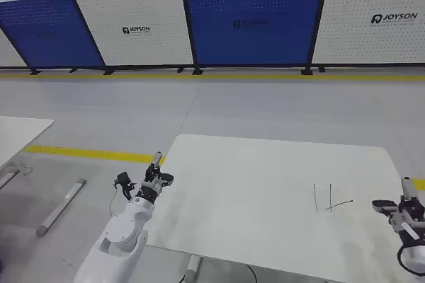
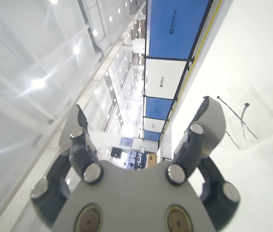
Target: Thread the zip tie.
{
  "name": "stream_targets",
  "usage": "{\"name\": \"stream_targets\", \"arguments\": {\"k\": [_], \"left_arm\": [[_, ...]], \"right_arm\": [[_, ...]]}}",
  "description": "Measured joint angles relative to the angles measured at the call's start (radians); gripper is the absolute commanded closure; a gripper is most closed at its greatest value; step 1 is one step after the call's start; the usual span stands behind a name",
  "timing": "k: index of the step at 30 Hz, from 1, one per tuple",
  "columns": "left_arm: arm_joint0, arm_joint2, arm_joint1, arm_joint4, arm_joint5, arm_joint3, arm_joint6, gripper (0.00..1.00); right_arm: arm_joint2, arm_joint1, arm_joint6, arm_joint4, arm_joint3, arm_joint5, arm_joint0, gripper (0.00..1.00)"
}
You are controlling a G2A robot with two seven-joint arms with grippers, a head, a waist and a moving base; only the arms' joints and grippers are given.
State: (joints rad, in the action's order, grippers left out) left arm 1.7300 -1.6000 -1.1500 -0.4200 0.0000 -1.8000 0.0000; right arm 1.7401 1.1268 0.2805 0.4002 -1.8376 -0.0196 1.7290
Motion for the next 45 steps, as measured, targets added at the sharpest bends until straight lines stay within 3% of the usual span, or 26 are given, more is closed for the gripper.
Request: {"name": "stream_targets", "arguments": {"k": [4,8,12,23,25,28,29,33,38,45], "left_arm": [[0.000,0.000,0.000,0.000,0.000,0.000,0.000,0.00],[0.000,0.000,0.000,0.000,0.000,0.000,0.000,0.00],[0.000,0.000,0.000,0.000,0.000,0.000,0.000,0.00],[0.000,0.000,0.000,0.000,0.000,0.000,0.000,0.00],[0.000,0.000,0.000,0.000,0.000,0.000,0.000,0.00],[0.000,0.000,0.000,0.000,0.000,0.000,0.000,0.00],[0.000,0.000,0.000,0.000,0.000,0.000,0.000,0.00],[0.000,0.000,0.000,0.000,0.000,0.000,0.000,0.00],[0.000,0.000,0.000,0.000,0.000,0.000,0.000,0.00],[0.000,0.000,0.000,0.000,0.000,0.000,0.000,0.00]], "right_arm": [[0.051,-0.019,0.191,-0.070,-0.017,0.053,-0.032,0.00],[0.026,-0.036,0.337,-0.200,-0.012,0.144,-0.106,0.00],[-0.047,-0.040,0.340,-0.332,0.012,0.208,-0.162,0.00],[-0.044,-0.041,0.353,-0.310,0.023,0.215,-0.166,0.00],[-0.032,-0.050,0.428,-0.273,0.062,0.234,-0.203,0.00],[0.029,-0.074,0.678,-0.238,0.153,0.218,-0.293,0.00],[0.049,-0.083,0.770,-0.246,0.188,0.211,-0.326,0.00],[0.070,-0.110,0.983,-0.292,0.290,0.223,-0.432,0.00],[-0.008,-0.129,1.077,-0.416,0.426,0.252,-0.570,0.00],[-0.152,-0.130,1.108,-0.472,0.624,0.256,-0.689,0.00]]}}
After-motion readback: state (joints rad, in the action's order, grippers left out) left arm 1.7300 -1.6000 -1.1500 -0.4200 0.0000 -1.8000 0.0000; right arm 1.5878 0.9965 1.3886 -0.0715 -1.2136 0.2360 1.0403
